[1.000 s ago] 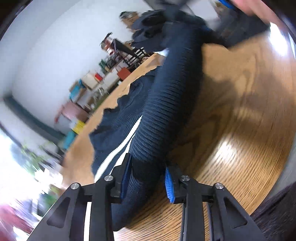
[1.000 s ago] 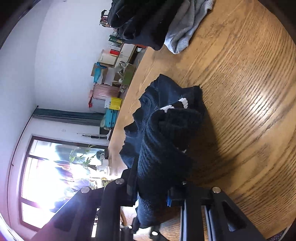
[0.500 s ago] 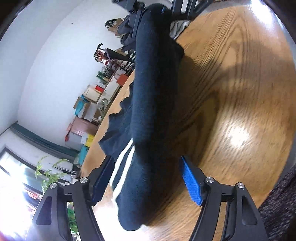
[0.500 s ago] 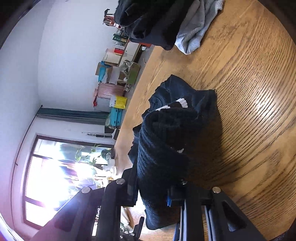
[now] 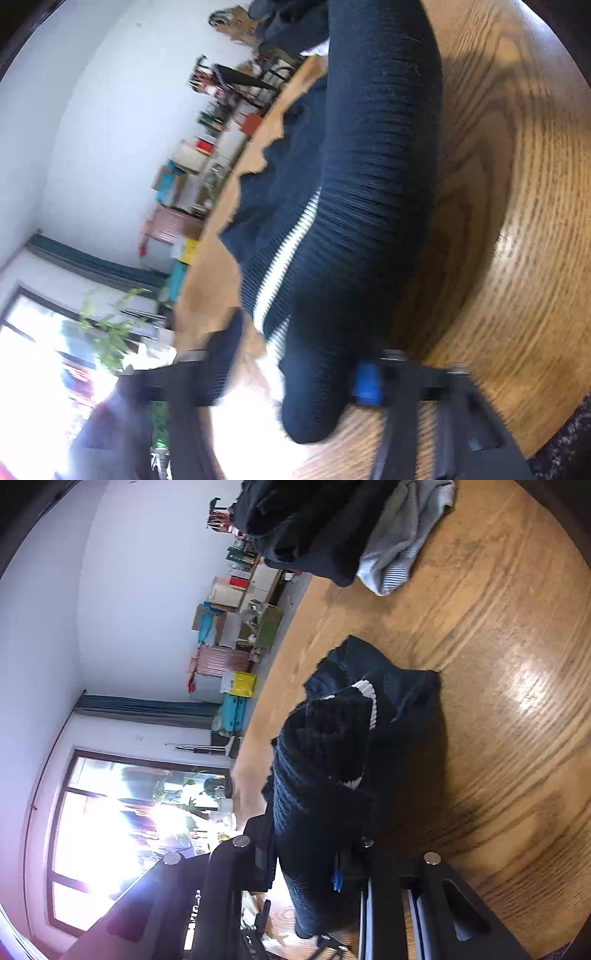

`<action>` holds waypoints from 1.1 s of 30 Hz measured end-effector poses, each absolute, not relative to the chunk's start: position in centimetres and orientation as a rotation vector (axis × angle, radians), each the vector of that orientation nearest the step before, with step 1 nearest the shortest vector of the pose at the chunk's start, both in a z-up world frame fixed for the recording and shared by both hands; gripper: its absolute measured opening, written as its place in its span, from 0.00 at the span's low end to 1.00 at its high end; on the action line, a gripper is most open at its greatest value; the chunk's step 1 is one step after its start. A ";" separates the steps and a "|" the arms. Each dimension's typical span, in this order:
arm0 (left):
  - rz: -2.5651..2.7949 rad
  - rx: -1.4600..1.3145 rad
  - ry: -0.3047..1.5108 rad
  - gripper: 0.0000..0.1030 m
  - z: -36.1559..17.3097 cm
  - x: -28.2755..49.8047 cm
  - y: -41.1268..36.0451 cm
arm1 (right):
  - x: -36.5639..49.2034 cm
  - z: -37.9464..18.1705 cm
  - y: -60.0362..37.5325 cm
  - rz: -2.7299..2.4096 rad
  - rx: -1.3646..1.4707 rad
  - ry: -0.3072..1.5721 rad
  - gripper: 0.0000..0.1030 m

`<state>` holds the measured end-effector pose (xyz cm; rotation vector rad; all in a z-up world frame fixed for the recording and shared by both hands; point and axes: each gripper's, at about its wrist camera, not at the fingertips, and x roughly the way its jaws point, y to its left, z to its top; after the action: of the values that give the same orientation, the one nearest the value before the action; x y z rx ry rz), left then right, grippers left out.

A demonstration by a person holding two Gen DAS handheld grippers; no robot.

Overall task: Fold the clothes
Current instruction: 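Lift the held side and fold it over the sweater body with both tools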

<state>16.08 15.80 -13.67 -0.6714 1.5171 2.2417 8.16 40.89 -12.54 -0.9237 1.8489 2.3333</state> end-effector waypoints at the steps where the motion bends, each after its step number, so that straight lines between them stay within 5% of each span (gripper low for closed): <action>1: 2.232 -0.699 1.506 0.20 -13.7 15.9 15.9 | 8.4 -12.7 40.9 2.326 -0.935 1.837 0.24; 16: 2.025 -0.944 1.459 0.15 -9.9 21.5 17.2 | 13.4 -14.2 42.4 2.274 -1.123 1.640 0.23; 25: 1.784 -1.245 1.247 0.15 -7.5 26.0 18.0 | 20.9 -14.8 42.3 2.188 -1.264 1.595 0.23; 33: 1.722 -1.355 1.142 0.15 -6.1 23.5 18.6 | 19.3 -13.1 43.0 2.208 -1.312 1.554 0.23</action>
<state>23.55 18.58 -6.07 -1.3554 1.1422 1.7216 19.31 42.96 -13.13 -1.3119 1.5544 2.2076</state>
